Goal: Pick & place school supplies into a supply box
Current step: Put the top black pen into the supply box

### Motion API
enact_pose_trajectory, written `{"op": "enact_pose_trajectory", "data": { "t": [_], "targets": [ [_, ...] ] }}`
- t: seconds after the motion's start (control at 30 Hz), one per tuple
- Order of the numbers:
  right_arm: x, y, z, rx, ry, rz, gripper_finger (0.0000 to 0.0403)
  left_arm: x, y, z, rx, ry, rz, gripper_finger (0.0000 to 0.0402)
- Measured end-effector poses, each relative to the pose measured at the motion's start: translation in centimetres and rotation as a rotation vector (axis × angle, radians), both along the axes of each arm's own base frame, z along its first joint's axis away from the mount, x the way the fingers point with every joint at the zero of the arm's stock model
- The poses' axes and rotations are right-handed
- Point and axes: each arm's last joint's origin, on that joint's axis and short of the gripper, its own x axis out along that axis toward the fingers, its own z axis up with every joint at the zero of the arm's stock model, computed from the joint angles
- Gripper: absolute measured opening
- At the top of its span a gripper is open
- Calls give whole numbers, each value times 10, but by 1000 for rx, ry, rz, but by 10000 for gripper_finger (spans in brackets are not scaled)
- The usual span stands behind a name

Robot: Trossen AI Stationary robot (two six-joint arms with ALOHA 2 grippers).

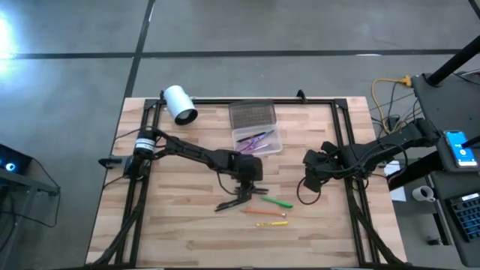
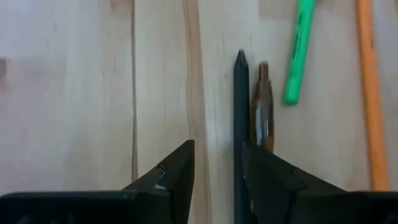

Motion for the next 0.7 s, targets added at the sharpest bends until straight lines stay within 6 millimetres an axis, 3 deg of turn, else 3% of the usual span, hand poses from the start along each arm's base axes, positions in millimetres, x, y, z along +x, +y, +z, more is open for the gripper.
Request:
{"op": "enact_pose_trajectory", "data": {
  "t": [0.3,0.7],
  "targets": [
    [0,0,0,-2,3,1,137,-10,-5,-13,-8,44,-7,118],
    [0,0,0,-2,4,1,137,-3,-8,-4,-82,21,36,118]
  ]
}}
